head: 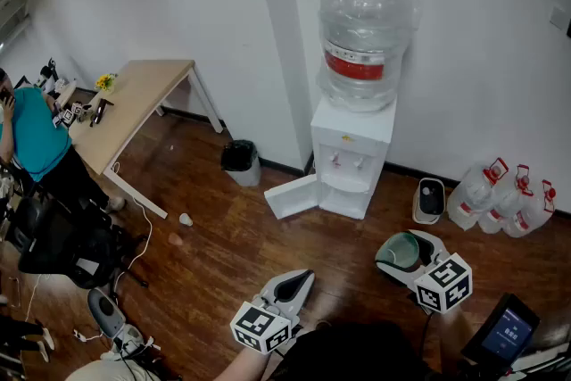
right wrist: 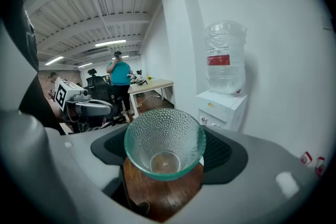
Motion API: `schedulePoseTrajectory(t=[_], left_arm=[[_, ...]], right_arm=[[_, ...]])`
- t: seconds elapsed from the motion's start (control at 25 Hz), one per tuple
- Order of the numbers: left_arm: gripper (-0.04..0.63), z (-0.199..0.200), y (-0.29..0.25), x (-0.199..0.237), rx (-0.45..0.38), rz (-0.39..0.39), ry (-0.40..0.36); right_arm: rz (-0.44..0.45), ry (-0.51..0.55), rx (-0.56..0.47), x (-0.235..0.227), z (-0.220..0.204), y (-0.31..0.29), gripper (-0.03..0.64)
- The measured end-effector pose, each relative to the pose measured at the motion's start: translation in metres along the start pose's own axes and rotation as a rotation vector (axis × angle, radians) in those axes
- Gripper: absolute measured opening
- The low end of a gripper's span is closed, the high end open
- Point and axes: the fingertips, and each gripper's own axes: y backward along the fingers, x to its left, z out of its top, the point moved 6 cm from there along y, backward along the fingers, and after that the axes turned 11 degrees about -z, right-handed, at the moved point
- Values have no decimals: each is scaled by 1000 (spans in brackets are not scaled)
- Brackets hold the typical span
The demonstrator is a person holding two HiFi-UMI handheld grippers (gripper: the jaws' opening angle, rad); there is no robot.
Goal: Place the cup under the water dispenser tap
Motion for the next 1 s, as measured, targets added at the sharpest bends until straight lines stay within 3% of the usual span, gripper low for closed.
schedulePoseTrajectory(t=[0.2, 0.4, 1.0], left_arm=[[0, 6, 1, 30, -33, -13, -25], [0, 20, -14, 62, -29, 5, -3], [0, 25, -153, 184, 163, 61, -12]], right_arm=[[-1, 5, -1, 4, 8, -33, 396], [-6, -1, 31, -13, 7, -67, 396], [13, 41, 70, -136, -5, -216, 396]])
